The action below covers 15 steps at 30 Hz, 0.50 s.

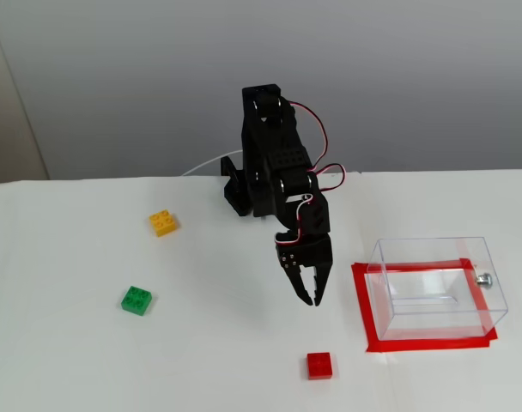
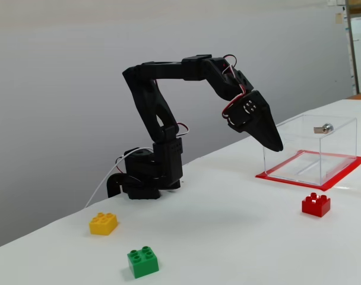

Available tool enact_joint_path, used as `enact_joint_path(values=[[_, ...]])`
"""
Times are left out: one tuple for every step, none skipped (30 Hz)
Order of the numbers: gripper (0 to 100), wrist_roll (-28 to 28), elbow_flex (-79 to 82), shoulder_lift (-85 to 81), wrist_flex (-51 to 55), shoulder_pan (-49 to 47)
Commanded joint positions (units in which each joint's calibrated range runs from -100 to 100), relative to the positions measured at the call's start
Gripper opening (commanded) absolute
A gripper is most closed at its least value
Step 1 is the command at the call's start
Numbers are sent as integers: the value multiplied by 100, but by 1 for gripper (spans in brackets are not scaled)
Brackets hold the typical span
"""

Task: Pick the red lego brick and place it into the transparent box

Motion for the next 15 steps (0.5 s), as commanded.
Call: enact_joint_path(values=[[1,-18,-428,256,-79,-130],[1,-18,-492,383,-79,-152],[1,-18,-564,493,-79,-160],[1,-18,-627,612,-88,-189],[1,-18,-709,722,-88,-211],[1,-23,-790,833,-88,-233],[1,-23,-862,935,-97,-233],[1,-23,-944,1053,-132,-256],[1,-23,-989,1164,-227,-278],[1,-23,-1007,1274,-332,-285],[1,-23,-1016,1359,-445,-293],[1,-23,-1016,1452,-567,-300],[1,-23,-1016,1529,-689,-315],[1,-18,-1016,1605,-793,-322],[1,-18,-1016,1656,-863,-330]])
